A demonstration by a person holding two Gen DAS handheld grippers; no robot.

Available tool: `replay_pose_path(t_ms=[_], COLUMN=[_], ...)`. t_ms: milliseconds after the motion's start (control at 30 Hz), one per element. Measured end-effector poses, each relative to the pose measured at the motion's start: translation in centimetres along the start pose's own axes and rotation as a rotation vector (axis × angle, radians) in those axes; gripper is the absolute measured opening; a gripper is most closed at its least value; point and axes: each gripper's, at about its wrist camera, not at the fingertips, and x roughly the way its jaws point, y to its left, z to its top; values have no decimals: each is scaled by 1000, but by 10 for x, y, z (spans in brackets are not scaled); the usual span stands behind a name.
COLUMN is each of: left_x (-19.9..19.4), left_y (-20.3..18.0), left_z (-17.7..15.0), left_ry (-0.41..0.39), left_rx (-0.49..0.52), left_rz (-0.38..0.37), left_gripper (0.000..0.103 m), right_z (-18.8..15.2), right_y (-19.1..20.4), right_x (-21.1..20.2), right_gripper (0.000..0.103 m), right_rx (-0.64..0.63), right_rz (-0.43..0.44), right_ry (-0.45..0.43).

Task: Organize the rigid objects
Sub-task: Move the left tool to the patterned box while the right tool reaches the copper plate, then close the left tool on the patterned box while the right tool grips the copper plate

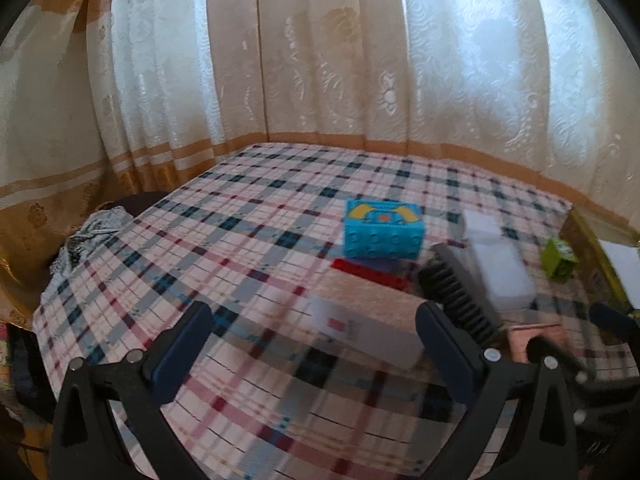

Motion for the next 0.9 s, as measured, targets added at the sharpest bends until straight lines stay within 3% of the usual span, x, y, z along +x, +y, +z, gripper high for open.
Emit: replay_pose_path(t_ms=[267,300,367,400,600,800,900], left_x=[7,7,7,7,3,22,41], left_y=[16,18,20,20,1,-14,-20], left_z=[-1,-1,-2,-2,-3,11,14], left_ry=[33,33,33,34,36,67,132], left_rx=[-11,-7,2,11,102,105,113], left_rz=[26,23,-2,-15,-87,-132,-119], left_gripper=[103,103,103,103,103,103,103], right_z=[2,1,0,0,-4,0,1], right_y=[20,21,21,20,-1,-26,-29], right_x=[34,34,32,32,16,-4,-2], right_gripper=[100,98,79,79,78,78,78], right_rx=[-35,-40,-62,-69,-44,42,53], right_rz=[-5,-16,-38,-38,-15,13,8], right_ry=[138,139,136,142,102,15,16])
